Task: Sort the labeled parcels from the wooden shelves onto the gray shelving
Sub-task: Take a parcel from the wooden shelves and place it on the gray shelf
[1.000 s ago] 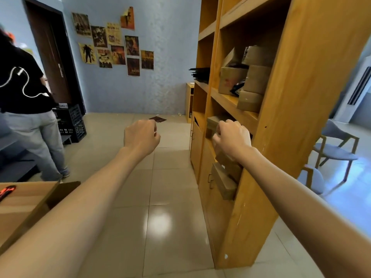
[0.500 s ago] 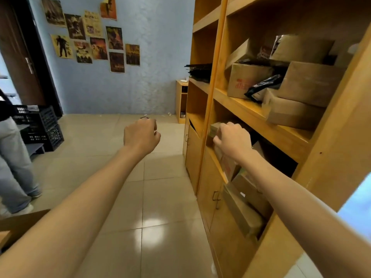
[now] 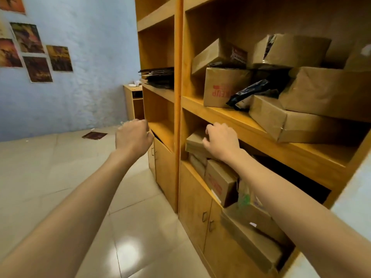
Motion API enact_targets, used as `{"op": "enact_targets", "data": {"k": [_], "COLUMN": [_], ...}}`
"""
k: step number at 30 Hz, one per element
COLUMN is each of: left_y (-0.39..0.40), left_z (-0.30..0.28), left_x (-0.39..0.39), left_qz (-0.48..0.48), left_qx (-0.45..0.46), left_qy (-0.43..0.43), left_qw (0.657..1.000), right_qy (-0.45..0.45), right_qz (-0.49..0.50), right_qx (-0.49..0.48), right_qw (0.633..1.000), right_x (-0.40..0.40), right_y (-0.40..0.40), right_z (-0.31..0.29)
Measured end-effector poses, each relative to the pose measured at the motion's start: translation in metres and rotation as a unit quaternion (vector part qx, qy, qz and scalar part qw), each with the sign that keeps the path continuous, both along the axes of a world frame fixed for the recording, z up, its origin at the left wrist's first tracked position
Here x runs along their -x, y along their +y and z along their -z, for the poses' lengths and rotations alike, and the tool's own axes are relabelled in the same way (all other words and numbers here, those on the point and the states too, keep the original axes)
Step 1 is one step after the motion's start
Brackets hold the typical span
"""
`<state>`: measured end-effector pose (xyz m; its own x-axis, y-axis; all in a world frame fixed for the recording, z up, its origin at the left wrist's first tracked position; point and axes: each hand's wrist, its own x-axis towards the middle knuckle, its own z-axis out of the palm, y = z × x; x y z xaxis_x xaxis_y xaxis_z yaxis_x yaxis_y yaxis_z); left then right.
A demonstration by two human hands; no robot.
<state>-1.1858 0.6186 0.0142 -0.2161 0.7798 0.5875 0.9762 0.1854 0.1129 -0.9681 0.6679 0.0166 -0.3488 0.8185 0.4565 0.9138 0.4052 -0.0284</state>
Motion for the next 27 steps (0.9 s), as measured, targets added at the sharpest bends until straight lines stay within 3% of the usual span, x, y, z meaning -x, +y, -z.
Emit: {"op": "enact_targets", "data": {"k": [8, 15, 22, 27], "left_y": [0.122, 0.228, 0.320, 0.376], "left_z": [0.002, -0.033, -0.042, -0.059], "left_x": [0.026, 0.039, 0.035, 0.016], "left_qz": [0.054, 0.093, 0.212, 0.313], "left_qx": [-0.001, -0.047, -0.077, -0.093], "left_qy": [-0.002, 0.004, -0.014, 0.002], "left_qw": [0.999, 0.995, 0.974, 0.945], "right_qy": [0.000, 0.006, -0.004, 0.002], "right_qz": [0.041, 0.071, 0.126, 0.223], "right_qx": [-0.017, -0.076, -0.112, -0.122], "right_qw": [0.999, 0.995, 0.986, 0.967], "right_x": [0.028, 0.045, 0.049, 0.036], "right_y": [0.106, 0.195, 0.251, 0.275], "right_z": [0.000, -0.047, -0.049, -0.055]}}
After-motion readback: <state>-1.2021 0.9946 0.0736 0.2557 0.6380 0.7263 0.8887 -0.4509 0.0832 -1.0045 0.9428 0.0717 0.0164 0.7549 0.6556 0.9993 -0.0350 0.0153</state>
